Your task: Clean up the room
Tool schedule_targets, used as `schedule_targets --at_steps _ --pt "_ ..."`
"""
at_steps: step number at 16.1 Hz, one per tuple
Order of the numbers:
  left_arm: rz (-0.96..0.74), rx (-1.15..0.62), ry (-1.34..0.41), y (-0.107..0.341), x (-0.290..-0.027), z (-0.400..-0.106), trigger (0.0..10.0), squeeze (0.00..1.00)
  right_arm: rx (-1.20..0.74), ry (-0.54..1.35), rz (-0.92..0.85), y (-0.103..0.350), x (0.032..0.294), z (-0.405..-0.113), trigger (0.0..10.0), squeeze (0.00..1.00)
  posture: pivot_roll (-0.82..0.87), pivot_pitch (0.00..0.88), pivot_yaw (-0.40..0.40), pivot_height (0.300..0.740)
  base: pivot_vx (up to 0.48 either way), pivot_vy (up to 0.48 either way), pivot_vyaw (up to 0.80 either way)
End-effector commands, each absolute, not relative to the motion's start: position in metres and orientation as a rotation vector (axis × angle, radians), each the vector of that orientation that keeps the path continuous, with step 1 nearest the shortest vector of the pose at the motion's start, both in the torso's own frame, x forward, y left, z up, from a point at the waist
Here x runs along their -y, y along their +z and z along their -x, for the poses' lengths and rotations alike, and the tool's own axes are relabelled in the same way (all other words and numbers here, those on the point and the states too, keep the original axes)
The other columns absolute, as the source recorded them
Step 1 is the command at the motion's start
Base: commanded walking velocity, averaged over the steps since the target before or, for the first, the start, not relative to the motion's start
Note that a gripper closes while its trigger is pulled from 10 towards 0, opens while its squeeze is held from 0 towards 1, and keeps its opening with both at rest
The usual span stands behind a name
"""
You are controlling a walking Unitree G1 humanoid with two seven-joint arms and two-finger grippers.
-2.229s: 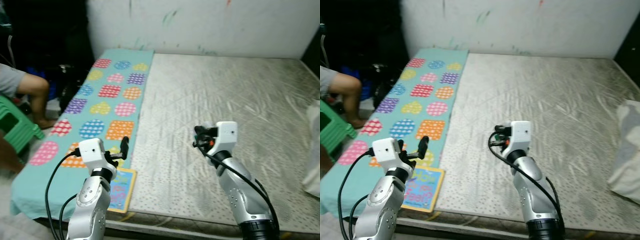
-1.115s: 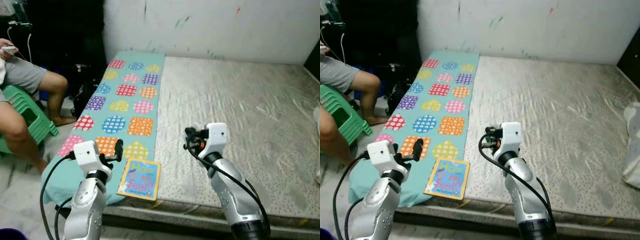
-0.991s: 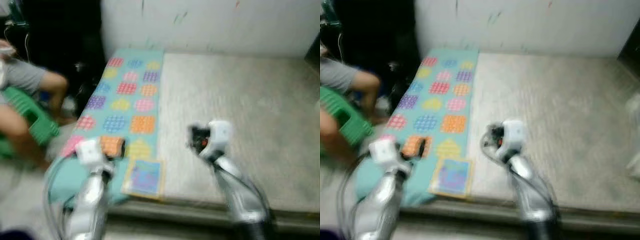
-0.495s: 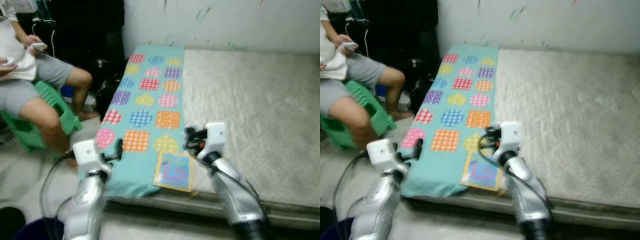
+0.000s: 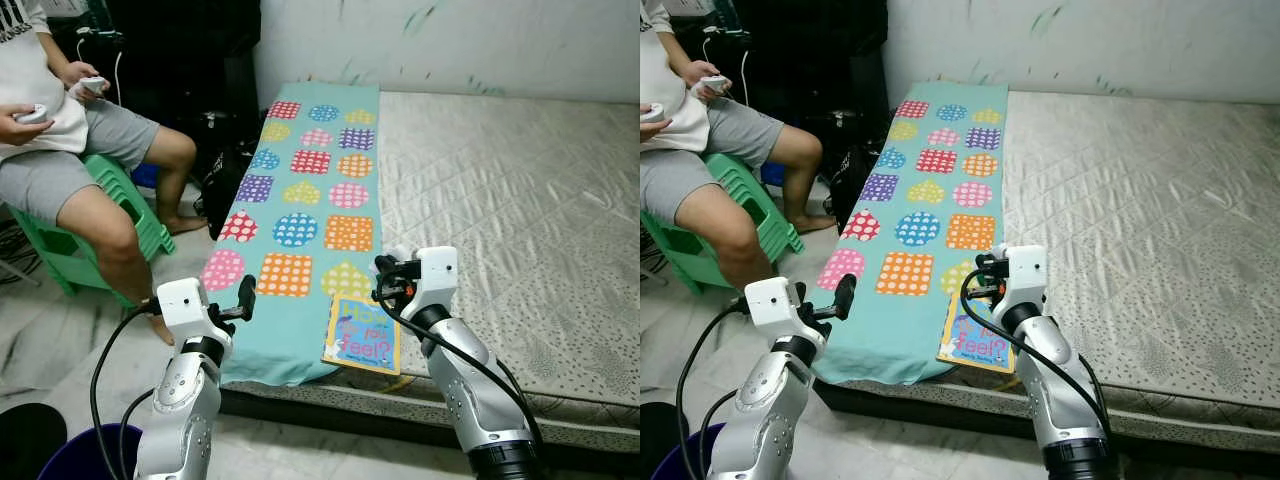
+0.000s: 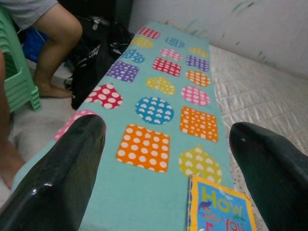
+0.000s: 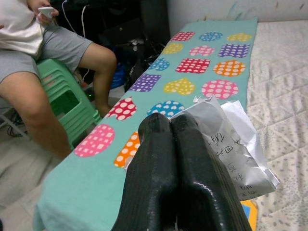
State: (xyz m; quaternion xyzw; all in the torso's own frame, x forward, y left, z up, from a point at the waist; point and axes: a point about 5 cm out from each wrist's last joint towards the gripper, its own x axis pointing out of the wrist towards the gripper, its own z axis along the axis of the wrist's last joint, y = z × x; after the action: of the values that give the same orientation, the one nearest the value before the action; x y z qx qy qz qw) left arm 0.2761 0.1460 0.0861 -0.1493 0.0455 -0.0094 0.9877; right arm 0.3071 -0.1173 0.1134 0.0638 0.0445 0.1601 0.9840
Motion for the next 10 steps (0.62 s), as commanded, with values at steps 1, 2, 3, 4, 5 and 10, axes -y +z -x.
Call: schedule_targets --at_steps 1,2,3,4,5,10 --pt "0.288 -0.089 -0.01 0.0871 -0.1457 -0.2768 10.0 0.0 -0.061 0.332 -0.112 0.1182 0.1169 -0.3069 10.0 0.0 -0.05 0.061 0.033 0.74 0.0 0.0 0.0" --pt "0.286 -0.089 -0.009 0.0874 -0.1457 -0.2769 10.0 0.0 -0.055 0.345 -0.097 0.1185 0.1144 -0.3061 10.0 0.0 -0.05 0.058 0.033 0.74 0.0 0.0 0.8" --pt "0.287 -0.088 -0.009 0.0874 -0.1455 -0.277 10.0 0.0 -0.054 0.348 -0.092 0.1185 0.1139 -0.306 10.0 0.0 -0.05 0.058 0.033 0.74 0.0 0.0 0.8" --pt "0.286 -0.088 -0.01 0.0876 -0.1452 -0.277 10.0 0.0 -0.054 0.349 -0.092 0.1185 0.1135 -0.3059 10.0 0.0 -0.05 0.058 0.033 0.74 0.0 0.0 0.8" --pt "0.285 -0.088 -0.012 0.0875 -0.145 -0.2772 10.0 0.0 -0.054 0.352 -0.093 0.1184 0.113 -0.3059 10.0 0.0 -0.05 0.052 0.031 0.74 0.0 0.0 0.8" --pt "0.278 -0.088 -0.011 0.0878 -0.1433 -0.2783 10.0 0.0 -0.042 0.364 -0.079 0.12 0.1132 -0.3074 10.0 0.0 -0.05 0.044 0.028 0.74 0.0 0.0 0.76"
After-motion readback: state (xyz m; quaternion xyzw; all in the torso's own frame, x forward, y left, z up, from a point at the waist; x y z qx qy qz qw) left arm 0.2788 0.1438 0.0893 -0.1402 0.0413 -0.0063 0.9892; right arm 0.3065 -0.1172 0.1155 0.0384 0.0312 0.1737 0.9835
